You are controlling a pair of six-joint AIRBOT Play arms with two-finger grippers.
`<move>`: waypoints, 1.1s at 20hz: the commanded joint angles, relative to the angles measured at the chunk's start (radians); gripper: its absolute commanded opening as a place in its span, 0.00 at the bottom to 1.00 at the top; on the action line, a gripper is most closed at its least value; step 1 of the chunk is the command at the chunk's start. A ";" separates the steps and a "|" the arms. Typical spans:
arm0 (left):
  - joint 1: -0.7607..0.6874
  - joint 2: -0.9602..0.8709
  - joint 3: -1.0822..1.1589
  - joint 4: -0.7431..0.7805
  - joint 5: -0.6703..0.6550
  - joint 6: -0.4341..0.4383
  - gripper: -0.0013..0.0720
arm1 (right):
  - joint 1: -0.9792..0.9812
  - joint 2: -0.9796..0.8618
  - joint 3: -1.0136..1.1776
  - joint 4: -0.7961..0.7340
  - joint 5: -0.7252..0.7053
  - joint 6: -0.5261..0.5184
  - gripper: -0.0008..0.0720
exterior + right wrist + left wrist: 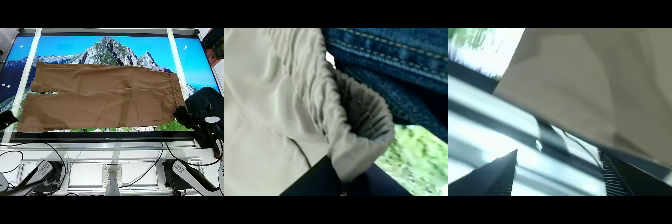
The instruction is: Fold the clothes and pants, and hang the long-sleeved shirts on hangers.
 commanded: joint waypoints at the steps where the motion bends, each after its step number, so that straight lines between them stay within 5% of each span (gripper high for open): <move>1: 0.174 0.010 -0.090 -0.040 -0.033 -0.067 0.84 | 0.000 0.000 0.000 0.007 0.034 -0.006 0.05; 8: 0.277 -0.026 -0.327 -0.316 0.282 0.062 0.83 | 0.000 0.000 0.000 0.007 0.027 -0.005 0.05; 15: 0.276 -0.211 -0.329 -0.640 0.342 0.270 0.83 | 0.000 0.000 0.000 0.007 0.031 -0.005 0.05; 22: 0.276 -0.255 -0.321 -0.702 0.340 0.359 0.05 | 0.000 0.053 0.033 -0.024 0.119 -0.008 0.05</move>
